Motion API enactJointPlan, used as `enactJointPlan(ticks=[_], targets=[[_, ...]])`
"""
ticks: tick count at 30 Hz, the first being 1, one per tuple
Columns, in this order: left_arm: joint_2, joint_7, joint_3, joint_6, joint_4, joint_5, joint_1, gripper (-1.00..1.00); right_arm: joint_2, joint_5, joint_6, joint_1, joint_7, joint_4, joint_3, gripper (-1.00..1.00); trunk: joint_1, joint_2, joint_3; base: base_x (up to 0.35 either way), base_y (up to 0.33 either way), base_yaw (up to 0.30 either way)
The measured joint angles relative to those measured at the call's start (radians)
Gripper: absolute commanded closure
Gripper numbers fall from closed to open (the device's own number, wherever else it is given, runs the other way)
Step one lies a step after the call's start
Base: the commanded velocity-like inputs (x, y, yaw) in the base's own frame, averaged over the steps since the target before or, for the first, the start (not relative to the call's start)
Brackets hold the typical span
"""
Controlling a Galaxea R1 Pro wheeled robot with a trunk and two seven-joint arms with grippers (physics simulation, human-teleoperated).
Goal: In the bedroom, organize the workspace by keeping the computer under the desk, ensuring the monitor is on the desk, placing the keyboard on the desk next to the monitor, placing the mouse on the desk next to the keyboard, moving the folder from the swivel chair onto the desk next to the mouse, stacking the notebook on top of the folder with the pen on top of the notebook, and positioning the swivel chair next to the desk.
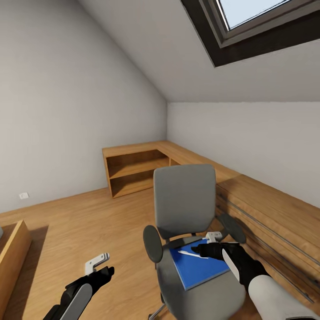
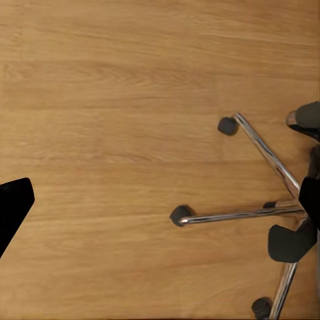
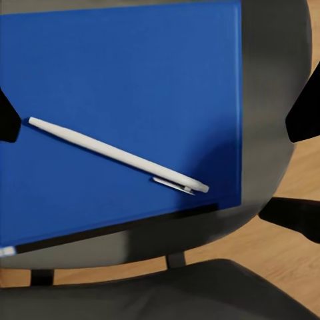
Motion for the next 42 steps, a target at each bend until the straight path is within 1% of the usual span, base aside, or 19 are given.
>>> enactJointPlan(ticks=[12,15,27,35,42], targets=[[0.000,0.001,-0.007,0.000,-0.002,0.000,0.000,-1.00,0.000,0.001,-0.013,0.000,0.000,0.001,0.000,-1.00,0.046,-0.084,-0.038,0.000,0.000,0.000],[0.001,0.002,-0.008,0.000,-0.019,0.000,0.000,-1.00,-0.002,0.001,-0.014,0.000,0.001,0.001,-0.001,-1.00,0.058,-0.105,-0.047,0.000,0.000,0.000],[0.002,0.003,-0.009,0.000,-0.020,0.000,0.000,-1.00,-0.008,0.001,-0.015,0.000,0.001,0.001,-0.002,-1.00,0.104,-0.189,-0.085,0.000,0.000,0.000],[0.002,0.004,-0.008,0.000,-0.019,0.000,0.000,-1.00,-0.010,0.002,-0.055,0.000,0.000,0.016,-0.001,-1.00,0.134,-0.245,-0.110,0.000,0.000,0.000],[0.003,-0.001,-0.008,-0.005,-0.021,0.000,-0.001,-1.00,-0.010,0.001,-0.063,0.000,-0.001,0.026,-0.001,-1.00,0.134,-0.245,-0.110,0.000,0.000,0.000]])
